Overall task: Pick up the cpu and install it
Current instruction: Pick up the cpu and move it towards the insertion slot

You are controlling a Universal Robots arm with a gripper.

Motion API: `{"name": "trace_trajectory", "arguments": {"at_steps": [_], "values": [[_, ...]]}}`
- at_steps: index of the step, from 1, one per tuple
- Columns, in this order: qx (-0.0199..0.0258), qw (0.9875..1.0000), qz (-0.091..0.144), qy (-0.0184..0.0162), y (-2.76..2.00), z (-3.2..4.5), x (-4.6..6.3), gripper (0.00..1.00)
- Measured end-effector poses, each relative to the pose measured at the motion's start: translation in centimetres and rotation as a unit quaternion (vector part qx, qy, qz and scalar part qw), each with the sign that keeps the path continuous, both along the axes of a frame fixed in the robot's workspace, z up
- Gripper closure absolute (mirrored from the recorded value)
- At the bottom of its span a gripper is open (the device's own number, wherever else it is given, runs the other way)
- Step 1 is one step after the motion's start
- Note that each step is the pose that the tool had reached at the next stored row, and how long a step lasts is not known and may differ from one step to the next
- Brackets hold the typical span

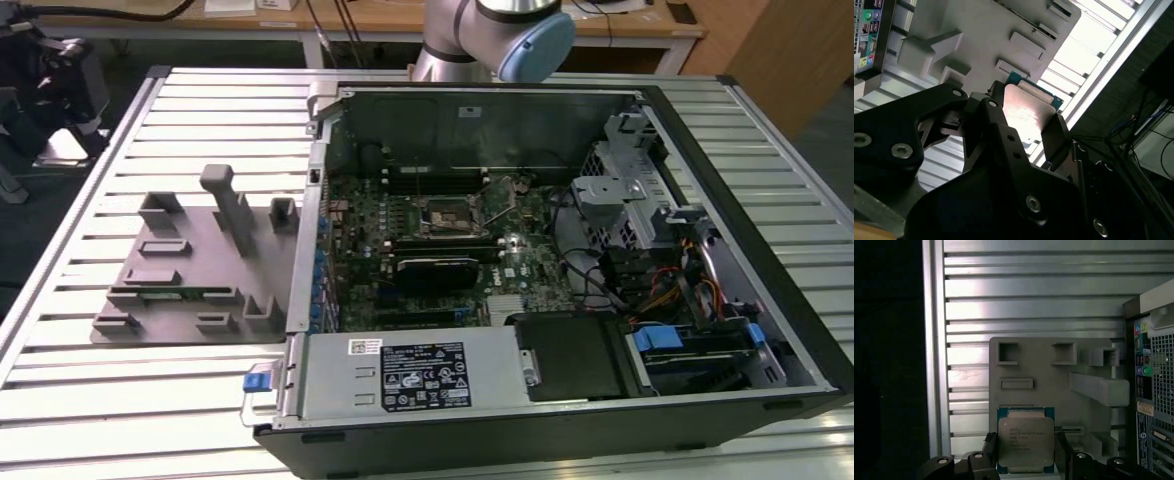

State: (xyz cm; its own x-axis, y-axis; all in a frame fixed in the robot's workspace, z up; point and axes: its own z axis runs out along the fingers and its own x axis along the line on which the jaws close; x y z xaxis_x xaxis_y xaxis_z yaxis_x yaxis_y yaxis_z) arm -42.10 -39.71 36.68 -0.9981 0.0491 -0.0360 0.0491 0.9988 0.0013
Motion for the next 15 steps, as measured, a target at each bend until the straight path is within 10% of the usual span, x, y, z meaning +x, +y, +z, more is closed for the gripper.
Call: {"name": "trace_trajectory", "arguments": {"at_steps": [15], "values": [[0.0, 1.0, 0.0, 0.0, 0.0, 2.48, 0.0, 0.46]]}}
